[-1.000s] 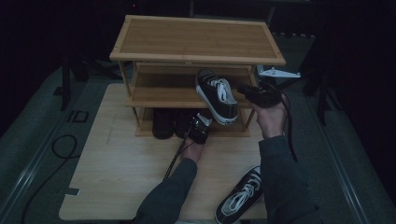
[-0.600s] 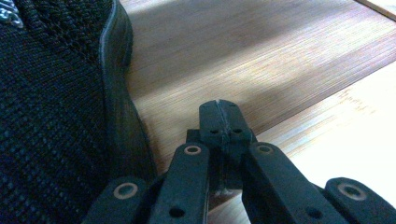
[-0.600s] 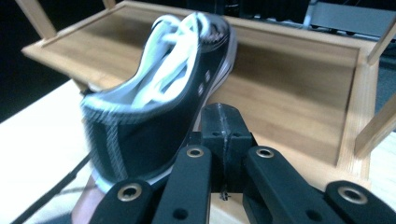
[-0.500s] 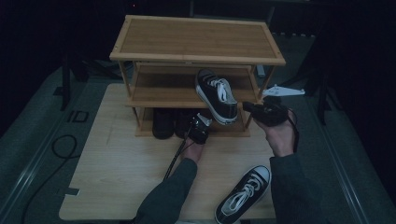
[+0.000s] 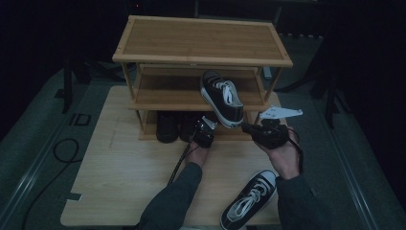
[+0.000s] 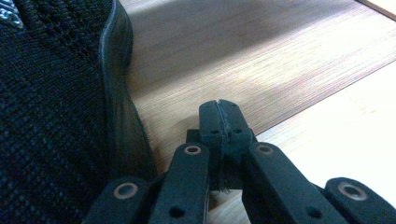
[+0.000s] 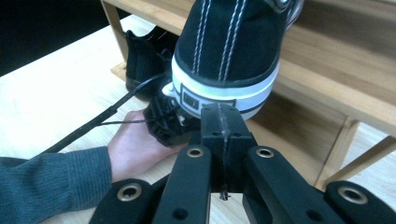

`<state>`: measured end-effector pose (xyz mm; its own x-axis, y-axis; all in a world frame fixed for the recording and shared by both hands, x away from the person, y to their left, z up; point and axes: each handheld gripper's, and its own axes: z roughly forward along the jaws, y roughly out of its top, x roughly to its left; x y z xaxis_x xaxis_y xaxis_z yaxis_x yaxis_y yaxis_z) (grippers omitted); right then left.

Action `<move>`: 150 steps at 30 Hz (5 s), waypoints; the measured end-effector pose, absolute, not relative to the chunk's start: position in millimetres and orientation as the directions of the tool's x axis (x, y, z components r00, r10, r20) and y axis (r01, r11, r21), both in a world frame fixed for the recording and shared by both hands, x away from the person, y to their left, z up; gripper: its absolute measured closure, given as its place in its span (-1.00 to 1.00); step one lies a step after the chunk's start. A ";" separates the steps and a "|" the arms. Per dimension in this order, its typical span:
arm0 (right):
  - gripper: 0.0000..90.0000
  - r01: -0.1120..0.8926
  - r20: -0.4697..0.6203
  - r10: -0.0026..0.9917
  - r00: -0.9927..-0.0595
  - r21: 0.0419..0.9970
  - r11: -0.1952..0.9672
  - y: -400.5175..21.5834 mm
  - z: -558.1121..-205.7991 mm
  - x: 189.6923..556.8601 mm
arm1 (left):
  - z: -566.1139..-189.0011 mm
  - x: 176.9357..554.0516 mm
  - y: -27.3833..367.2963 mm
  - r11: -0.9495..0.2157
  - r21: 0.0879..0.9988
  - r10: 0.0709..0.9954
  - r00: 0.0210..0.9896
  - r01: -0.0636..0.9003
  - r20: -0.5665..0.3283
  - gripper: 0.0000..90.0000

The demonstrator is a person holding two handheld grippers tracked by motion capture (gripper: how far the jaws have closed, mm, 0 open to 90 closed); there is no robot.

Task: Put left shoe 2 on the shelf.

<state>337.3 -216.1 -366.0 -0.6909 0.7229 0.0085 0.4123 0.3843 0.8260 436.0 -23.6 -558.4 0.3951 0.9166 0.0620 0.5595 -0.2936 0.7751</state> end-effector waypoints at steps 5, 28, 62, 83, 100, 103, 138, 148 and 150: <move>1.00 0.414 0.009 0.714 -0.701 0.820 0.395 -212.4 -369.2 336.5 | -558.3 436.0 -23.7 -0.293 0.775 0.917 0.395 0.560 0.062 0.99; 1.00 0.417 0.058 0.681 -0.730 0.828 0.376 -196.8 -371.6 339.3 | -558.4 435.6 -24.5 -0.298 0.775 0.916 0.396 0.557 0.068 1.00; 1.00 0.356 -0.037 0.681 -0.731 0.831 0.427 -153.8 -378.2 364.8 | -558.5 434.9 -23.9 -0.284 0.775 0.923 0.381 0.565 0.061 1.00; 1.00 0.367 -0.015 0.722 -0.692 0.854 0.369 -149.9 -385.4 390.4 | -558.5 434.6 -24.7 -0.292 0.775 0.922 0.382 0.561 0.071 1.00; 1.00 0.384 0.004 0.727 -0.687 0.851 0.358 -139.7 -386.4 405.7 | -558.5 434.6 -24.6 -0.292 0.775 0.922 0.381 0.561 0.071 1.00; 1.00 0.376 0.005 0.717 -0.698 0.854 0.360 -137.2 -387.5 406.9 | -558.5 434.5 -24.8 -0.292 0.775 0.922 0.381 0.561 0.072 1.00; 0.59 0.480 -0.009 0.765 -0.643 0.774 0.413 -226.7 -414.1 334.1 | -558.3 434.7 -24.3 -0.297 0.772 0.919 0.388 0.562 0.071 1.00; 0.56 0.518 0.049 0.793 -0.608 0.781 0.349 -248.8 -424.8 318.7 | -558.3 434.7 -24.4 -0.297 0.772 0.919 0.388 0.562 0.071 1.00; 0.56 0.517 0.050 0.794 -0.606 0.783 0.346 -250.4 -424.5 317.1 | -558.3 434.7 -24.3 -0.297 0.772 0.919 0.388 0.562 0.071 1.00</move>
